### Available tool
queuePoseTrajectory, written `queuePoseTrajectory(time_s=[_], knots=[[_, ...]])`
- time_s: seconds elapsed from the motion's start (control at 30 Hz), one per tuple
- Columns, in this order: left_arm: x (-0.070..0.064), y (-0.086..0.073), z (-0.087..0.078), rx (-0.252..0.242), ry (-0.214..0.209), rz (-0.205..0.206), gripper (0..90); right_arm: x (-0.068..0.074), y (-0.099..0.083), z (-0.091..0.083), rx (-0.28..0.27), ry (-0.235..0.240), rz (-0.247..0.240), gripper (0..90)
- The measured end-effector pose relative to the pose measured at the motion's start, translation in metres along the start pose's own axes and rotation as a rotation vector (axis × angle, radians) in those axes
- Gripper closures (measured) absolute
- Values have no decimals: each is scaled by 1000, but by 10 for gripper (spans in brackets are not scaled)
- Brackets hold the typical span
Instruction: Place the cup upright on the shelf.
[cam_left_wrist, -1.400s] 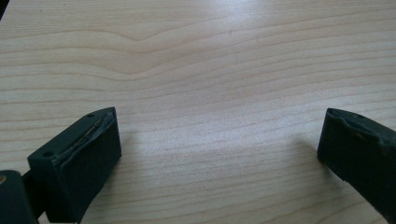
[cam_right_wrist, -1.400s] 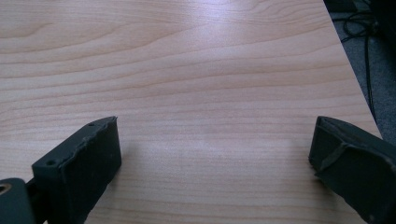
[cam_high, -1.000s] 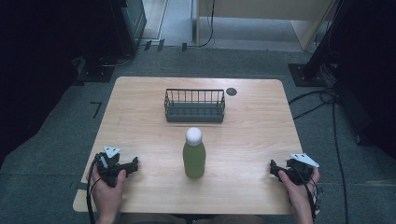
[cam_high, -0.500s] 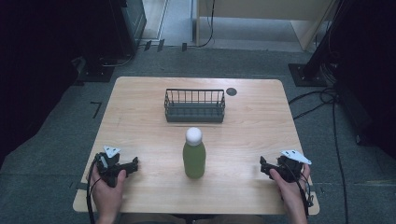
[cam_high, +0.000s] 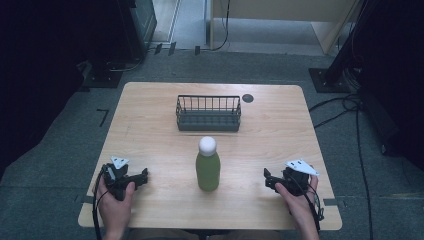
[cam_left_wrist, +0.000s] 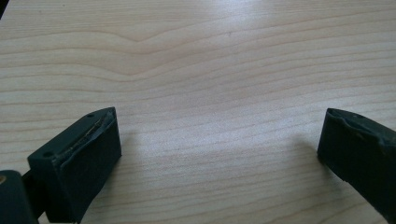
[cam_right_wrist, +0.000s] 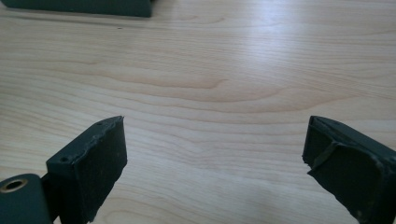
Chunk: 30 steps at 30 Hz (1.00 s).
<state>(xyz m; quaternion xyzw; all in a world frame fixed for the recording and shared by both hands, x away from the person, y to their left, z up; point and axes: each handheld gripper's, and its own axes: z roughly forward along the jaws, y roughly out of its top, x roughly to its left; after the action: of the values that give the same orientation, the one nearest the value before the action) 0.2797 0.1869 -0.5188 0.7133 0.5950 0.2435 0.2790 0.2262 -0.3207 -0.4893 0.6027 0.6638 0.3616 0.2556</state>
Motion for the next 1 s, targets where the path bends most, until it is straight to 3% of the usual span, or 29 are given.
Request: queuePoseTrajectory(time_s=[1.0], knots=[[0, 0, 0, 0, 0, 0, 0, 65, 2, 1, -4, 176, -89, 62]])
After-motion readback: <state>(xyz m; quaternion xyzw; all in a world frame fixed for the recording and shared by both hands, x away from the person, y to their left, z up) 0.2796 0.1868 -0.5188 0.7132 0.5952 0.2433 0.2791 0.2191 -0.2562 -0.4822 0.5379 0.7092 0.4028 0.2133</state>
